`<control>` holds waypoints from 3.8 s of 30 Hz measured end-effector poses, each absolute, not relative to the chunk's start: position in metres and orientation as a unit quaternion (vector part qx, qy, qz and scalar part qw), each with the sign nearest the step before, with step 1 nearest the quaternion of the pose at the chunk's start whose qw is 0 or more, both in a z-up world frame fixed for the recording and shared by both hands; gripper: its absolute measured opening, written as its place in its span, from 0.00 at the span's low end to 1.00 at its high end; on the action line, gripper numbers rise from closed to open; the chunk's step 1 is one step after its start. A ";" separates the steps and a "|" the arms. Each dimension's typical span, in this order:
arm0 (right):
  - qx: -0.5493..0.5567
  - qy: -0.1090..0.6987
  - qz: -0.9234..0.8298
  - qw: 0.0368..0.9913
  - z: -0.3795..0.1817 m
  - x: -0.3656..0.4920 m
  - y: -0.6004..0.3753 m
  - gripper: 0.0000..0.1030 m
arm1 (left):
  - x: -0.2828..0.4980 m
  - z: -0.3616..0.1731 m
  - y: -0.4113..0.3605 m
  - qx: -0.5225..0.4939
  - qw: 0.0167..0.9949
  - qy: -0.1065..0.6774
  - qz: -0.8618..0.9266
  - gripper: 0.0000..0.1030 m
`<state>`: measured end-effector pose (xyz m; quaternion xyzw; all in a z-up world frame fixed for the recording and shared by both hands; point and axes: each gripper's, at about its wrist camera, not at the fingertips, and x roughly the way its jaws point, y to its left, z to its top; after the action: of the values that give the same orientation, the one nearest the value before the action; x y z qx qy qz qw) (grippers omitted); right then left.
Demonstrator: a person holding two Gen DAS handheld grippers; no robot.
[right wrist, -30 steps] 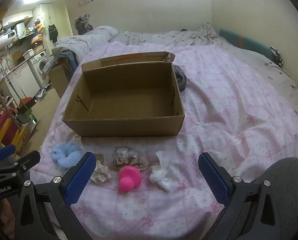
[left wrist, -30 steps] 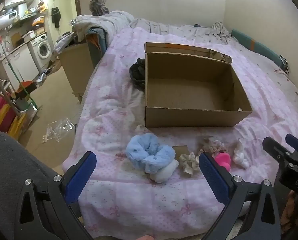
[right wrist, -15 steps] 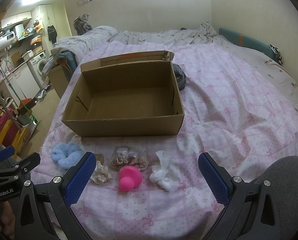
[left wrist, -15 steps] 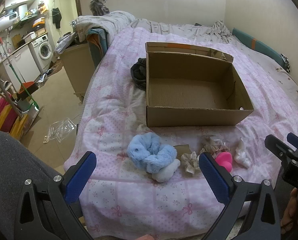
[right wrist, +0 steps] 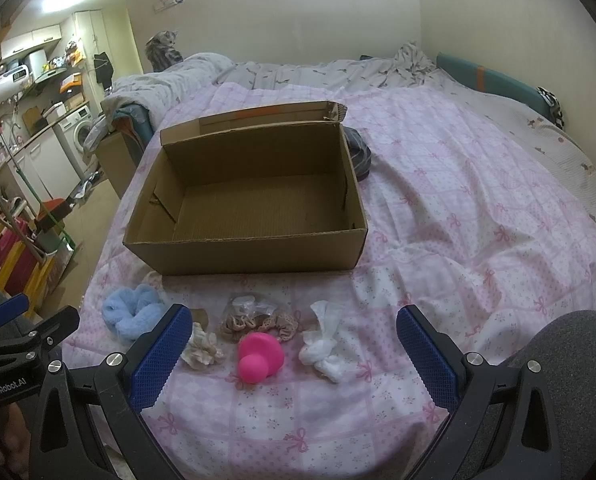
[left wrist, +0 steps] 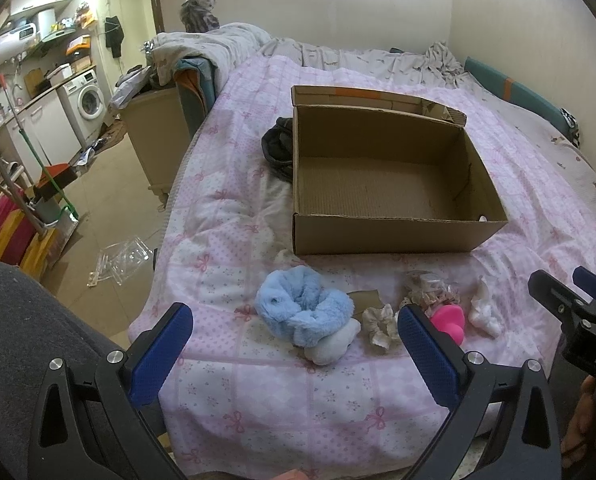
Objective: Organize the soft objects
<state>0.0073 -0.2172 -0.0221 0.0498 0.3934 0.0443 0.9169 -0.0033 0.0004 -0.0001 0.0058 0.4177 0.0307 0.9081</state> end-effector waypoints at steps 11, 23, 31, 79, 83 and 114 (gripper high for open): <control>0.051 0.393 0.043 0.917 -0.021 0.008 -0.217 1.00 | -0.003 0.000 0.000 0.005 0.908 0.418 0.031 0.99; 0.053 0.392 0.042 0.918 -0.021 0.007 -0.218 1.00 | -0.003 0.000 0.001 0.005 0.908 0.418 0.031 0.99; 0.052 0.392 0.042 0.917 -0.021 0.007 -0.217 1.00 | -0.004 0.000 0.001 0.005 0.908 0.417 0.031 0.99; 0.119 0.615 0.075 0.776 -0.090 0.101 -0.263 0.82 | 0.099 -0.028 0.035 -0.017 0.827 0.562 0.010 0.99; 0.162 0.652 0.071 0.737 -0.125 0.103 -0.264 0.71 | 0.097 -0.035 0.042 -0.047 0.819 0.572 0.004 0.99; 0.146 0.572 0.074 0.803 -0.091 0.095 -0.259 0.25 | 0.102 -0.127 -0.038 0.154 0.731 0.659 -0.088 0.75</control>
<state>0.0950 -0.2591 -0.0907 0.1464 0.5724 0.0740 0.8034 0.1025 -0.0384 -0.1266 0.1541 0.6589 -0.0884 0.7309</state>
